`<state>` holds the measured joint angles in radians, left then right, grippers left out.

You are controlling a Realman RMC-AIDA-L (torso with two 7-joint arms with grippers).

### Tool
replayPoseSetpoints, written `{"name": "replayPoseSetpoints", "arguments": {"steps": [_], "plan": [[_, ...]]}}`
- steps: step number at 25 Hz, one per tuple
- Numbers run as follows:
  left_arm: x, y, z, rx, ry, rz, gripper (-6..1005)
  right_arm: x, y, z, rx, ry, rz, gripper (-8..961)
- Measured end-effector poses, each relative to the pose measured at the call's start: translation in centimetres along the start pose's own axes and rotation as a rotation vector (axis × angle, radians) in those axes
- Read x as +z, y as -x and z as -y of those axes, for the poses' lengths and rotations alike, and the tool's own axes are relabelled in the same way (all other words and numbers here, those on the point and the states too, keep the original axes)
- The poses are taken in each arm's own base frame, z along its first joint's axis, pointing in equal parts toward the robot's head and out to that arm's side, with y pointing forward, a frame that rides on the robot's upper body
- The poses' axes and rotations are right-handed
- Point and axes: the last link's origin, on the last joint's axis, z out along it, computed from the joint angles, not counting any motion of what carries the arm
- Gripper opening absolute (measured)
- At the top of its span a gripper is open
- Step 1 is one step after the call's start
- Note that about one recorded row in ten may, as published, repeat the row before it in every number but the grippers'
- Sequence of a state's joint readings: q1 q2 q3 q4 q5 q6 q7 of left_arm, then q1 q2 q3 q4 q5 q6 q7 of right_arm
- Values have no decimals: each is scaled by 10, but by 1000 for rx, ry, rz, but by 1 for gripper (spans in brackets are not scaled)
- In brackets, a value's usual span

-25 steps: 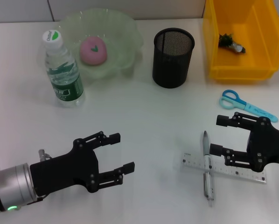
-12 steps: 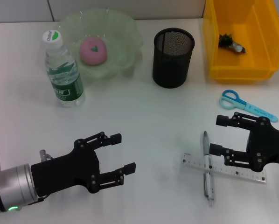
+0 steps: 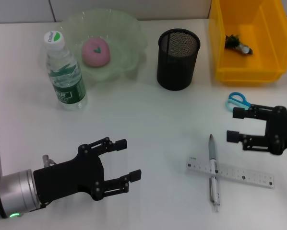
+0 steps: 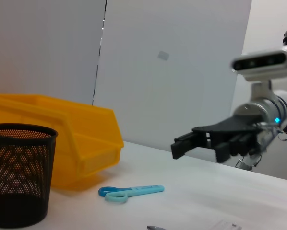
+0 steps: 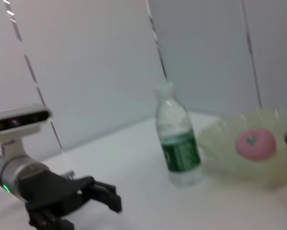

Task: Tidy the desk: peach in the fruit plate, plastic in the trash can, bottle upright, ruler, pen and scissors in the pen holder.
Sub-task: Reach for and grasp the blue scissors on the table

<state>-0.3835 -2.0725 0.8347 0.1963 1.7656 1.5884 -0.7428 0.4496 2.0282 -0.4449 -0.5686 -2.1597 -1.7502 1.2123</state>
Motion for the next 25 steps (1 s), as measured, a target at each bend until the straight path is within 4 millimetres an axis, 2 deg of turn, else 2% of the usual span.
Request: {"name": "replayPoseSetpoints", "arguments": {"steps": [7,8,10,13,16,25], "plan": [[0,-1,0,5,6,-6,785,-2,34,24,112,-1,-255,742],[0,-1,0,5,6,-6,785,-2,34,24,112,-1,-255,742],[0,-1,0,5,6,-6,785,2,52,34,125,-15,-388,742],[0,-1,-1,4,6,-6,785,3,56,36,119,-16,-417,742],[0,-1,-1,4,6,-6,785,10,72,42,80,-27,-531,742],[1,1,-2,-9,-1,-6,785,21,98,53,14,-60,-684,742]]}}
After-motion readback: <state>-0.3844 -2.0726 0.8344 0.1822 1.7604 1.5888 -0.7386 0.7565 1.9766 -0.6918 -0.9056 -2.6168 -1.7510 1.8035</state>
